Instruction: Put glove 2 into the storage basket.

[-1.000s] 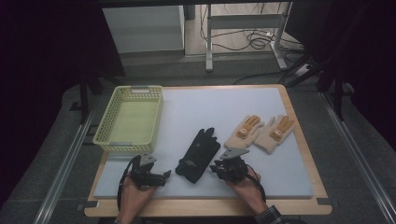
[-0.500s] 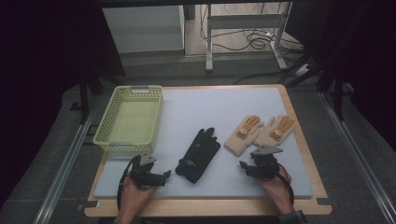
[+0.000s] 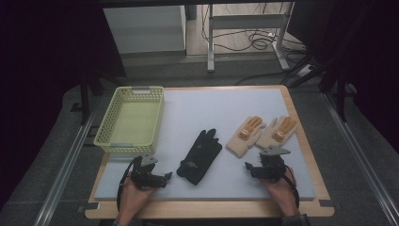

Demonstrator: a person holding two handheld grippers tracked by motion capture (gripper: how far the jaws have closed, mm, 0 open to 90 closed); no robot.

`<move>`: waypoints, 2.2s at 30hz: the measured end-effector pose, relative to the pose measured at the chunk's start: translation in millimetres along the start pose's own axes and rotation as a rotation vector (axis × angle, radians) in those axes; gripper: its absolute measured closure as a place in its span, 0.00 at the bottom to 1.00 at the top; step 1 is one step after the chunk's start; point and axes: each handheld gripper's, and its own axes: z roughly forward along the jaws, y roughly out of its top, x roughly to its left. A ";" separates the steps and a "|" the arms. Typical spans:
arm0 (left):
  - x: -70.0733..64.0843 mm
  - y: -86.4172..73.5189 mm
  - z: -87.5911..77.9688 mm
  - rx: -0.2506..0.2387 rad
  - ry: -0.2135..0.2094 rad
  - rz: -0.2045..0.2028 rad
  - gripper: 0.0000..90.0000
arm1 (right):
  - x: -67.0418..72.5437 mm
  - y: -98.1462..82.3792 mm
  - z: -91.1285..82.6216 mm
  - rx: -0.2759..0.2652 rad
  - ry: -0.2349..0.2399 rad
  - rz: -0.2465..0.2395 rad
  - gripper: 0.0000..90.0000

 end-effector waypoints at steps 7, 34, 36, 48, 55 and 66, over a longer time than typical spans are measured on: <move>-10.7 18.4 -6.1 -0.023 -0.103 -0.005 0.02 | 0.3 -0.2 0.1 0.000 -0.006 0.000 0.27; -87.6 89.2 54.3 0.115 -0.065 0.170 0.00 | 0.2 -0.4 0.0 -0.001 -0.007 0.001 0.26; -84.0 86.6 60.3 0.129 -0.038 0.160 0.00 | 0.2 -0.4 0.1 -0.001 -0.007 0.001 0.26; -80.2 82.3 63.3 0.151 -0.080 0.111 0.05 | 0.4 -0.4 0.1 0.000 -0.008 0.000 0.26; -61.8 84.5 56.0 0.132 -0.091 0.094 0.47 | 0.5 -0.4 0.2 0.000 -0.009 0.000 0.26; -48.8 89.4 47.5 0.115 -0.132 0.085 0.70 | 0.4 -0.4 0.2 0.000 -0.008 0.000 0.26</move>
